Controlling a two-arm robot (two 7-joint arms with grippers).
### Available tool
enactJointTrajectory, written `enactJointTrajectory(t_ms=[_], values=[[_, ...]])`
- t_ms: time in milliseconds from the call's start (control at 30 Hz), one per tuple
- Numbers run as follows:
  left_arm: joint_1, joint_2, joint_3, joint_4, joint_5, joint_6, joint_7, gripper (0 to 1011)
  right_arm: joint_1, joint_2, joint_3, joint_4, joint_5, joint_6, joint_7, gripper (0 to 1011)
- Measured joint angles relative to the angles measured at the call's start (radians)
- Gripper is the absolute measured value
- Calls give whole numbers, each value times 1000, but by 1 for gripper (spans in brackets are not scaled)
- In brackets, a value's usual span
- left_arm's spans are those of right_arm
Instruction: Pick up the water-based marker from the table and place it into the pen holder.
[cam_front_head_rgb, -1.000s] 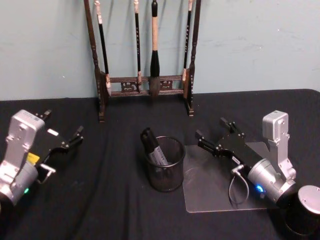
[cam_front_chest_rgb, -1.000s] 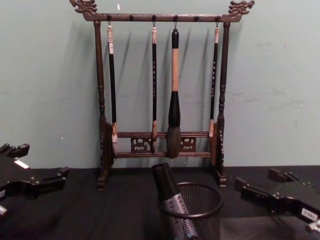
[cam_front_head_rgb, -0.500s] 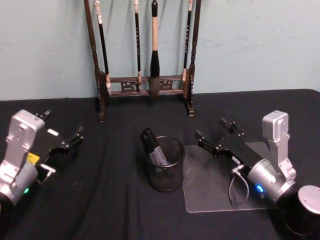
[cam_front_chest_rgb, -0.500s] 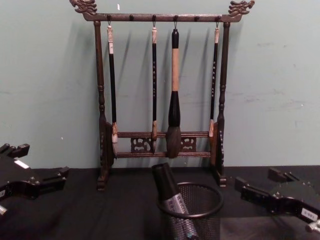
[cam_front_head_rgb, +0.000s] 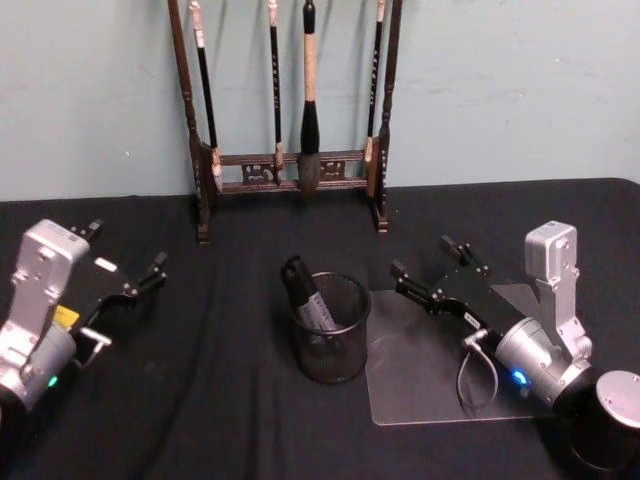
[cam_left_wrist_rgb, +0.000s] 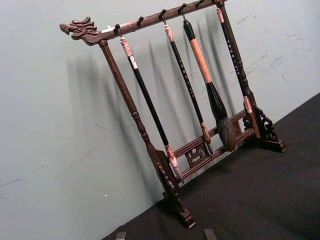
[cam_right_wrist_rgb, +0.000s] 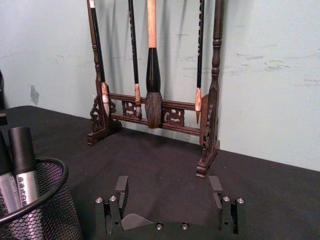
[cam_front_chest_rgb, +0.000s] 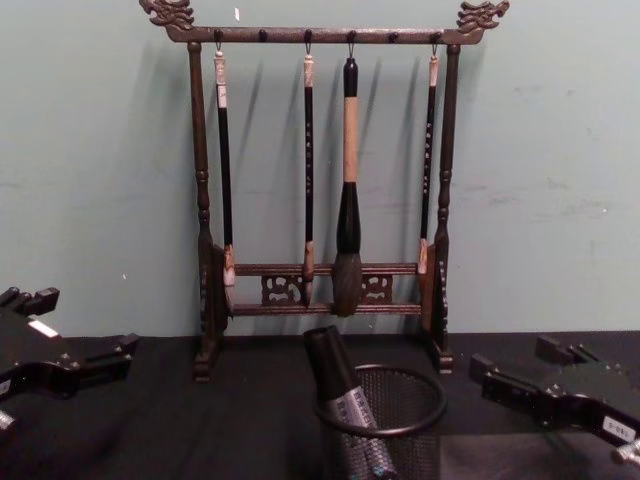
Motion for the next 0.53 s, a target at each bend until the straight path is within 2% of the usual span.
enactJointTrajectory(t_ms=[533], values=[[0, 0, 0, 0, 0, 0, 0, 1009, 0, 0, 0, 0, 0, 0, 0, 1002]])
